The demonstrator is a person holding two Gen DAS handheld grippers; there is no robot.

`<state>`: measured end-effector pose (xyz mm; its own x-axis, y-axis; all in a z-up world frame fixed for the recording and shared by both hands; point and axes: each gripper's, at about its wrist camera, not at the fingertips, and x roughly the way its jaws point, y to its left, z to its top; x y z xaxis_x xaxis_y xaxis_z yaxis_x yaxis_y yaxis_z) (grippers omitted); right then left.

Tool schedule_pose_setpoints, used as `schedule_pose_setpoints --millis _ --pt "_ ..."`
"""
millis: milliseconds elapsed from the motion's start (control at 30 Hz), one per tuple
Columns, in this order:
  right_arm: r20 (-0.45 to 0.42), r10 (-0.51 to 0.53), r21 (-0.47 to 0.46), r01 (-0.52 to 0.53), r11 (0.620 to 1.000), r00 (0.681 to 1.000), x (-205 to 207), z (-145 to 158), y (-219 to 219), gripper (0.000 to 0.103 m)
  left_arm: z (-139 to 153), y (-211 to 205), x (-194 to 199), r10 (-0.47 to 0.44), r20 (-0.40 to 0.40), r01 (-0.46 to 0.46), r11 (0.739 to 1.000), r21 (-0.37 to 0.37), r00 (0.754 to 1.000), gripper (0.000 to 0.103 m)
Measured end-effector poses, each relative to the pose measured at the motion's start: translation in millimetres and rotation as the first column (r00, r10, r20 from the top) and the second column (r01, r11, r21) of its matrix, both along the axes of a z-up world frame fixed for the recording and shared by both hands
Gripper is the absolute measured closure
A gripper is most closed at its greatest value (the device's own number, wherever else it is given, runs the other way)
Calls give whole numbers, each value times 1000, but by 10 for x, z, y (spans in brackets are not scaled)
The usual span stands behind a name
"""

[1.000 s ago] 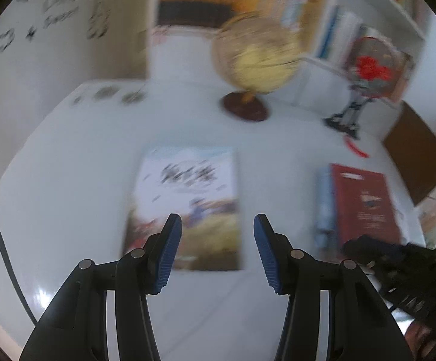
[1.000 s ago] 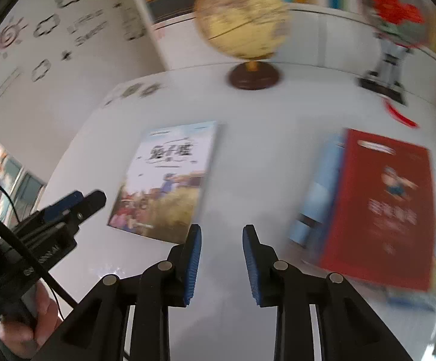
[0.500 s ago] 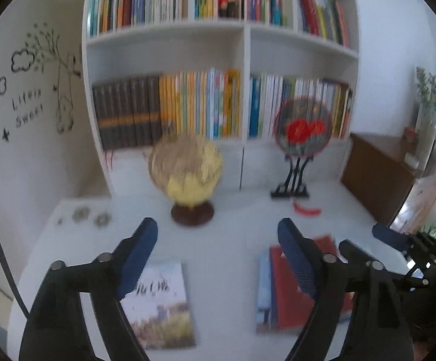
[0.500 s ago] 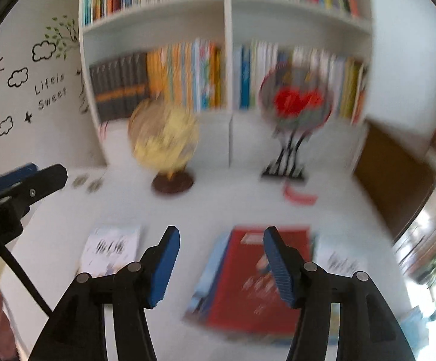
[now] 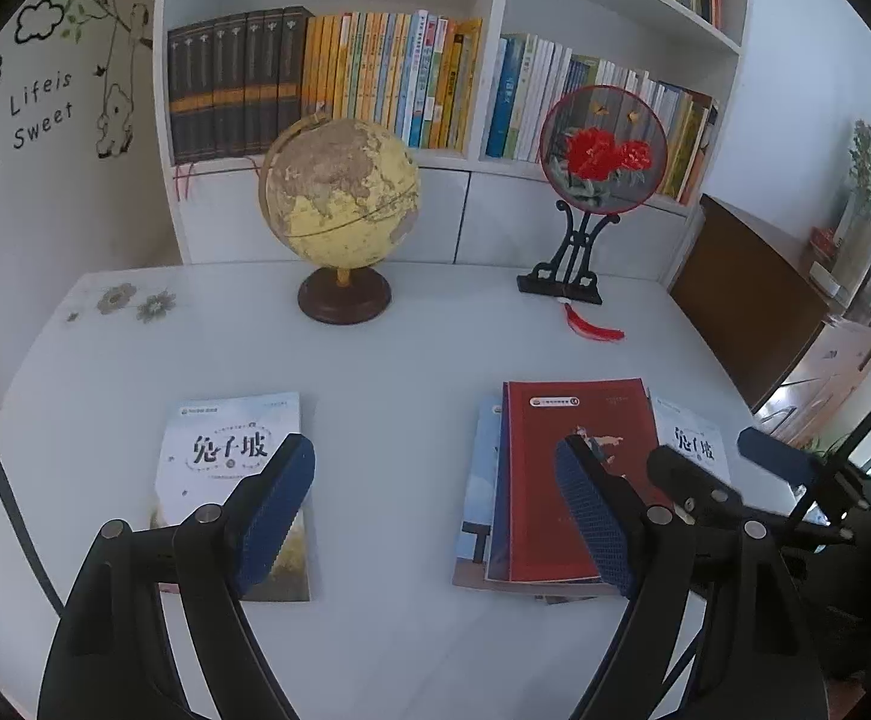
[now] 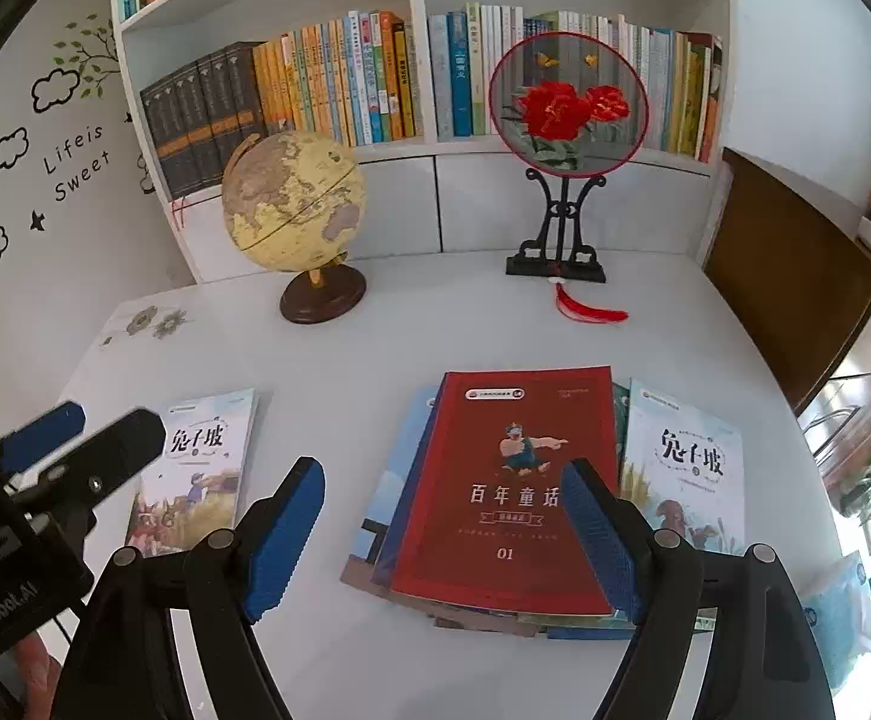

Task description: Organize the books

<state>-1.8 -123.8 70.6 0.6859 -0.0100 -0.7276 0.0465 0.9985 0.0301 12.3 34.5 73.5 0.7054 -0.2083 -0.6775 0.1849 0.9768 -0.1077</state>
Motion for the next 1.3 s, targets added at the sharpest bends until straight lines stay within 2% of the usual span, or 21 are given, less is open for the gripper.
schedule_pose_setpoints --millis 167,300,433,533,700,800,967,1100,1233,1300 --pt "11 -14 -44 15 999 1000 10 30 -40 23 -72 -39 -9 -10 -12 10 1000 5 1000 22" --pt "-6 -25 -28 24 999 1000 54 -35 -124 23 -195 -83 54 -26 -40 27 1000 6 999 22" --pt "-8 -52 14 53 999 999 47 -151 -357 23 -404 -219 182 -86 -93 87 996 13 992 22" --pt "-58 -97 -2 97 995 994 93 -338 -569 23 -580 -358 280 -119 -126 123 992 23 985 22" --pt "-123 -135 49 142 989 983 125 -546 -842 23 -832 -584 401 -172 -144 179 983 36 975 22" --pt "-138 -138 32 144 989 981 156 -622 -909 23 -1080 -731 493 -225 -192 238 970 48 955 22" --pt "-178 -149 89 166 982 973 207 -838 -1082 23 -1400 -826 602 -296 -270 294 955 -48 916 22" --pt "-200 -147 66 163 984 969 266 -974 -1169 24 -1576 -816 681 -294 -307 275 956 -105 905 22" --pt "-195 -114 85 132 988 974 352 -1042 -1248 42 -1672 -775 746 -290 -327 253 955 -154 899 22" --pt "-206 -90 86 110 990 974 416 -1089 -1263 45 -1723 -793 789 -295 -334 248 953 -176 895 22"
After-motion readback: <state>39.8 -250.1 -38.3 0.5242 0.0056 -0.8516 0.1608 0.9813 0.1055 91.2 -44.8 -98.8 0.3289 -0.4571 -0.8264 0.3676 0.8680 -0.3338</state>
